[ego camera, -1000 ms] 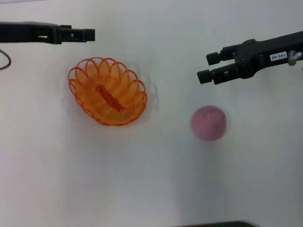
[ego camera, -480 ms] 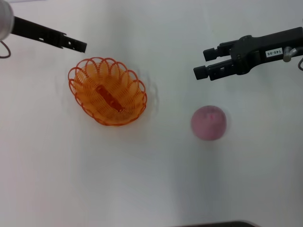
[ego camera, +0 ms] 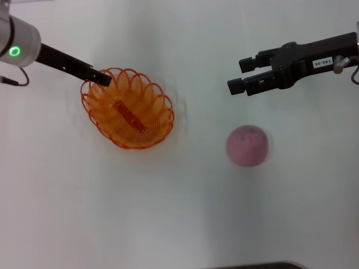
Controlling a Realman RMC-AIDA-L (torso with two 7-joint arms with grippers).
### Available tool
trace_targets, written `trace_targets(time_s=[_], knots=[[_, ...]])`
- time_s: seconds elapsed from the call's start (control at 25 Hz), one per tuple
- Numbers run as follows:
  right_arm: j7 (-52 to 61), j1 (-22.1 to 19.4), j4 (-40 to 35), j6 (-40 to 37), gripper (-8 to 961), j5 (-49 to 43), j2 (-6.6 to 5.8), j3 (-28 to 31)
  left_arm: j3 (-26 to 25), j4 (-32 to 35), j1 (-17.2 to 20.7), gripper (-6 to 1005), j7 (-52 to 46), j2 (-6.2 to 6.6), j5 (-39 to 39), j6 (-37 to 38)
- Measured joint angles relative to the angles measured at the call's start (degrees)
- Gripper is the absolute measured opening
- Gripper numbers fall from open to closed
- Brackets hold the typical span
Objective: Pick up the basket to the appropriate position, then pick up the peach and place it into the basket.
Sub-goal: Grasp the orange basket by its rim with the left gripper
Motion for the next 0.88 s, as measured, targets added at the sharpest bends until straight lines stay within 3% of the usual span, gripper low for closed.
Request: trace_targets(time_s=[0.52,0.64,0.88], knots=[[0.01,-0.18,0.26,0.18,860,0.00,0.00,0.00,1.39,-4.06,-0.72,745,-0.14,-0.53,0.28,-2.64],[0.01,-0.30,0.26,0.18,860,0.00,0.00,0.00,1.41,-4.08,-0.79,475,0.01,-0.76,0.29,-2.77],[0.01,-0.31,0.25,0.17,859,0.00,0.00,0.10,1.44,-4.09,-1.10,264,-0.07,-0.96,0.29,-2.69]])
